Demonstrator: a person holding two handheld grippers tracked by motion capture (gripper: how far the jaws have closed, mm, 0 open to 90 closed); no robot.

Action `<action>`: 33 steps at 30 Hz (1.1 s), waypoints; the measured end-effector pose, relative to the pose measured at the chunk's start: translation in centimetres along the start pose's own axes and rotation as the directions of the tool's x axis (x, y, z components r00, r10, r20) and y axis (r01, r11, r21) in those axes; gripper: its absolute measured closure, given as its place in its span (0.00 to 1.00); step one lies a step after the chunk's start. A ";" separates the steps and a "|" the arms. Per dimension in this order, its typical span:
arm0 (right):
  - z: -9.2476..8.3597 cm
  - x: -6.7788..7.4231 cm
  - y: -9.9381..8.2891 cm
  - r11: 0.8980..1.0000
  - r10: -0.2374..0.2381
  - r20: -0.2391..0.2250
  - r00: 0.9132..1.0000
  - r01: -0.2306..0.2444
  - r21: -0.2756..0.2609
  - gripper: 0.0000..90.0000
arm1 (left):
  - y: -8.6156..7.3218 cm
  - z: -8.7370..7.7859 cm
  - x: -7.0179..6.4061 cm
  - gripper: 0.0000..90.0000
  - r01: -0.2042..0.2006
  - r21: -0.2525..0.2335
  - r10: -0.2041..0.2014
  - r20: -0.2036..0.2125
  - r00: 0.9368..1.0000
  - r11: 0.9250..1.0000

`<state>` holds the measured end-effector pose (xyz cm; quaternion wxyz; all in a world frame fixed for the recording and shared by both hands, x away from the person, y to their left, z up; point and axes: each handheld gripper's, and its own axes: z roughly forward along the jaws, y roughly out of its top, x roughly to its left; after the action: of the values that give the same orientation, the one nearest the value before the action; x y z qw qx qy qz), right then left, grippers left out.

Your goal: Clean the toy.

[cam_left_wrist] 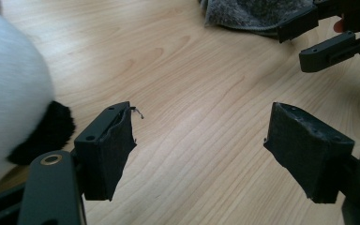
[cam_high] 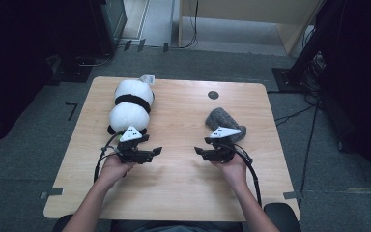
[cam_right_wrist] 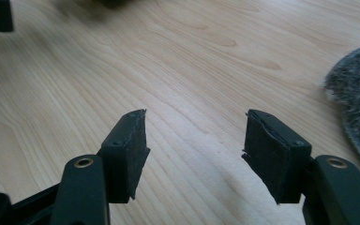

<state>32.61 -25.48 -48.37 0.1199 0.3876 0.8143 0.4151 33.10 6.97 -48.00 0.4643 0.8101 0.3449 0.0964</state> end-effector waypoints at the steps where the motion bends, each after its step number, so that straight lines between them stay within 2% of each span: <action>1: 0.2 0.2 -0.2 1.000 -0.003 -0.002 1.000 0.003 -0.002 0.44 | -0.2 0.3 -0.1 0.26 0.010 0.014 -0.010 0.007 1.000 1.000; 7: 0.9 1.0 -1.0 1.000 -0.005 -0.010 1.000 0.005 0.025 0.44 | -1.5 2.3 -0.9 0.26 -0.028 0.085 0.027 0.018 0.999 0.996; 13: 2.1 1.6 -1.6 0.997 -0.023 -0.017 1.000 0.024 0.068 0.44 | -2.1 3.3 -1.1 0.26 -0.044 0.115 0.043 0.015 0.999 0.992; 15: 2.7 1.9 -1.9 0.996 -0.039 -0.011 0.999 0.040 0.083 0.44 | -2.2 3.6 -1.3 0.26 -0.060 0.124 0.059 0.013 0.998 0.990; 19: 3.3 2.7 -2.2 0.994 -0.092 0.019 0.996 0.091 0.066 0.42 | -2.2 3.8 -1.4 0.26 -0.055 0.131 0.052 0.024 0.998 0.990; 23: 3.8 3.2 -2.4 0.993 -0.112 0.026 0.993 0.111 0.034 0.36 | -2.2 4.0 -1.5 0.26 -0.038 0.146 0.035 0.023 0.999 0.989; 26: 3.9 3.2 -2.4 0.993 -0.112 0.029 0.993 0.111 0.038 0.35 | -2.2 4.0 -1.5 0.26 -0.037 0.144 0.034 0.025 0.999 0.989; 28: 4.0 3.3 -2.3 0.993 -0.112 0.025 0.993 0.110 0.045 0.27 | -2.2 4.0 -1.5 0.25 -0.034 0.144 0.031 0.021 0.999 0.989; 29: 4.0 3.3 -2.3 0.993 -0.112 0.025 0.993 0.110 0.045 0.27 | -2.2 4.0 -1.5 0.25 -0.034 0.144 0.031 0.021 0.999 0.989; 30: 4.1 3.3 -2.3 0.991 -0.120 0.022 0.993 0.118 0.060 0.17 | -2.2 4.0 -1.4 0.24 -0.032 0.144 0.029 0.022 0.999 0.989; 31: 4.2 3.4 -2.3 0.992 -0.111 0.031 0.993 0.109 0.069 0.13 | -2.2 4.0 -1.4 0.24 -0.031 0.146 0.028 0.023 0.999 0.989; 33: 4.2 3.3 -2.3 0.993 -0.101 0.042 0.994 0.098 0.073 0.11 | -2.2 4.0 -1.4 0.23 -0.027 0.146 0.024 0.027 0.999 0.989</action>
<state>31.34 -21.40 -52.34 0.1453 0.3601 0.8438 0.3705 32.95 4.06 -51.76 0.4067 0.8474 0.3347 0.0666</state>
